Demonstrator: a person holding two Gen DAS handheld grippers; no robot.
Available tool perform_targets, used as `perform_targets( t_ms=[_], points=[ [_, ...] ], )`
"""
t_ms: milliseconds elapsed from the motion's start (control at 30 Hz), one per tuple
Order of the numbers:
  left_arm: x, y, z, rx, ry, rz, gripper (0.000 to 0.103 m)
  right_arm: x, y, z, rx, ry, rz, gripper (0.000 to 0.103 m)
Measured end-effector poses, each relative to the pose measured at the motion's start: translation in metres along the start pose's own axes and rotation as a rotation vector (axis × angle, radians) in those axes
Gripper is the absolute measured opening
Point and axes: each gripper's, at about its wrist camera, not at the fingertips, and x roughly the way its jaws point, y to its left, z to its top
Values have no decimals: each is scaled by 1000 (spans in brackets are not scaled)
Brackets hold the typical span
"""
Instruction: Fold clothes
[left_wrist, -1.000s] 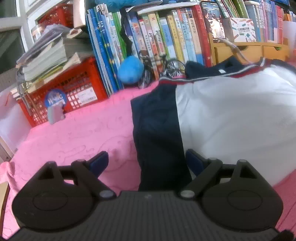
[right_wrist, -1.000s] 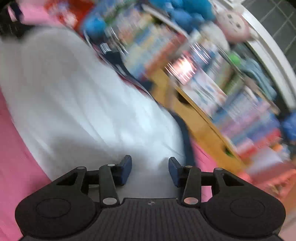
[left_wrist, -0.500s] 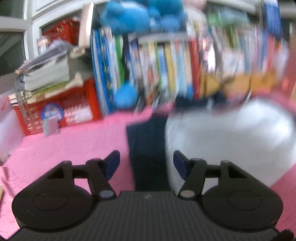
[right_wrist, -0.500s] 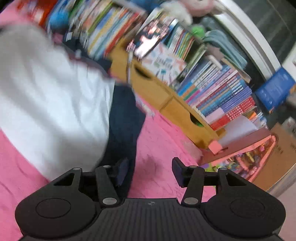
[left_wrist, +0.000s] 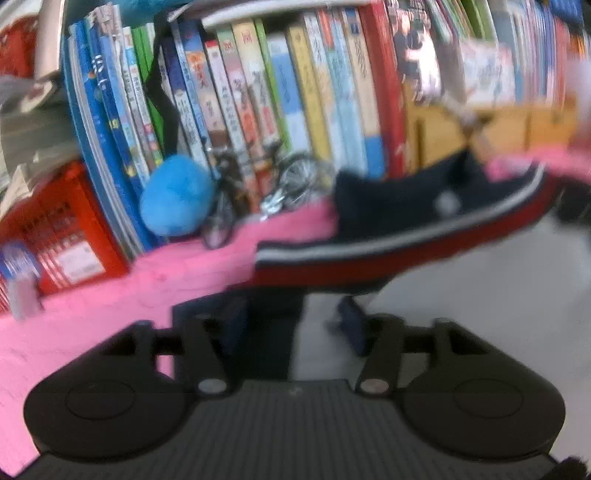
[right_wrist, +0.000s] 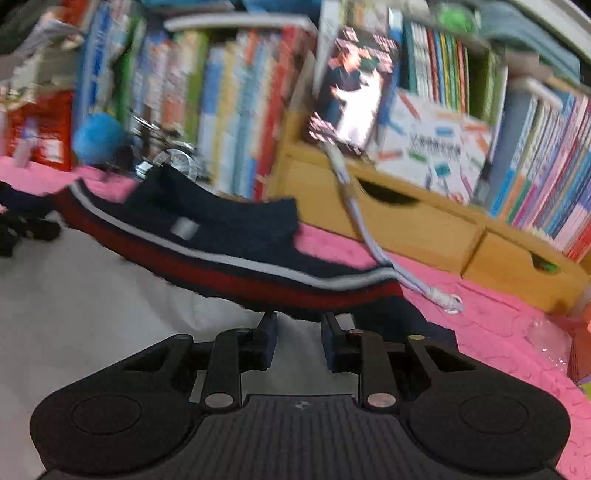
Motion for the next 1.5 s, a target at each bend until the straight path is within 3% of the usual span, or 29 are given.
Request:
perform_targets(
  t_ms=[100, 200, 267, 333, 467, 633, 733, 800, 867, 967, 1000, 1033, 1100, 1167, 1267, 1367, 1400, 1467, 1500],
  points=[
    [6, 10, -1, -43, 17, -22, 76, 16, -11, -5, 37, 13, -1, 27],
    [-6, 19, -1, -89, 22, -30, 74, 11, -11, -4, 57, 17, -14, 28],
    [-32, 26, -5, -93, -19, -50, 72, -1, 0, 0, 5, 7, -53, 37],
    [-68, 26, -13, -39, -80, -80, 72, -37, 11, -5, -98, -70, -24, 61],
    [-136, 9, -35, 165, -168, -142, 75, -124, 41, -40, -401, -196, 98, 69],
    [-183, -48, -70, 452, -207, -233, 78, -174, 94, -100, -762, -183, 209, 70],
    [-188, -83, -85, 579, -203, -261, 78, -164, 107, -107, -764, -189, 157, 67],
    [-183, -101, -90, 618, -204, -276, 78, -153, 108, -97, -710, -177, 133, 59],
    [-176, -118, -93, 643, -222, -261, 78, -149, 106, -89, -665, -174, 126, 59],
    [-158, -130, -85, 604, -240, -242, 76, -151, 98, -78, -580, -180, 132, 59],
    [-151, -128, -79, 578, -228, -236, 70, -153, 93, -75, -549, -184, 136, 59],
    [-146, -124, -73, 549, -217, -236, 54, -157, 89, -74, -525, -187, 146, 59],
    [-140, -113, -61, 476, -197, -255, 53, -162, 86, -76, -538, -198, 149, 59],
    [-144, -101, -53, 401, -196, -287, 53, -164, 93, -86, -634, -215, 115, 60],
    [-151, -97, -50, 413, -209, -296, 53, -152, 108, -98, -767, -222, 53, 63],
    [-148, -111, -59, 552, -202, -249, 56, -132, 120, -96, -821, -239, 3, 60],
    [-143, -115, -64, 624, -192, -206, 54, -125, 123, -93, -830, -246, -9, 53],
    [-128, -120, -77, 779, -161, -89, 25, -114, 126, -88, -873, -229, -9, 34],
    [-122, -117, -83, 836, -147, -37, 23, -109, 125, -88, -903, -214, -4, 24]
  ],
)
